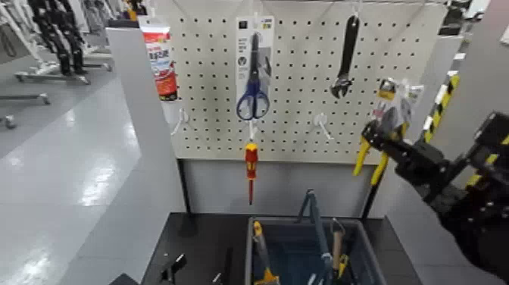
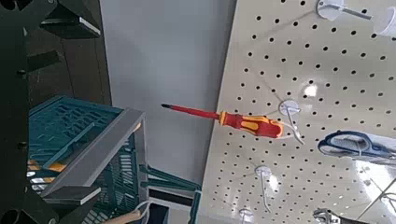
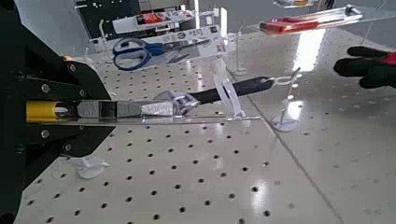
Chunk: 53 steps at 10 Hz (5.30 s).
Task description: Put the yellow pliers into the crate.
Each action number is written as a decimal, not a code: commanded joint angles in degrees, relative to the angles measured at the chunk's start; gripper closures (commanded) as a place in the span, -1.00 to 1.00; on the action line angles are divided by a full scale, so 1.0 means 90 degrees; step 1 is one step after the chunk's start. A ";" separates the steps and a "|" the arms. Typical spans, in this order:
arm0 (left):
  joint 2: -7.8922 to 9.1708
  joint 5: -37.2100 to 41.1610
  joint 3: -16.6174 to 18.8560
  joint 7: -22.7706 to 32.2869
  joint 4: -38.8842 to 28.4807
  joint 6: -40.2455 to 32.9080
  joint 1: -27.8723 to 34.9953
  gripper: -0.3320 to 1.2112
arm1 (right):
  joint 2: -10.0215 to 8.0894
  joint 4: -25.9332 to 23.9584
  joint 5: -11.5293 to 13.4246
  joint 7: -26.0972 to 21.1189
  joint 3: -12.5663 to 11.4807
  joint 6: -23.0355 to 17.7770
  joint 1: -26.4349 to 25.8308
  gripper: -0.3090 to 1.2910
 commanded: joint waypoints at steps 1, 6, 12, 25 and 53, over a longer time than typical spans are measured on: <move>0.0003 -0.0004 -0.0011 0.0068 0.0000 -0.0070 -0.0004 -0.41 | 0.0162 0.0337 0.0066 0.0019 0.0085 0.0058 0.0336 0.79; -0.0006 0.0055 -0.0030 0.0117 0.0039 -0.0148 -0.0004 -0.41 | 0.0357 0.1421 0.0232 0.0097 0.0358 -0.0069 0.0570 0.79; -0.0006 0.0133 -0.0079 0.0136 0.0098 -0.0275 -0.0014 -0.41 | 0.0416 0.1997 0.0652 0.0097 0.0485 0.0195 0.0677 0.79; 0.0003 0.0133 -0.0108 0.0136 0.0098 -0.0246 -0.0023 -0.41 | 0.0455 0.1421 0.0906 -0.0176 0.0290 0.0781 0.0775 -0.45; -0.0065 -0.0219 0.0273 0.0566 -0.0557 -0.0158 0.0621 -0.41 | 0.1168 0.0152 0.2204 -0.5196 0.1550 -0.5215 0.5101 -0.45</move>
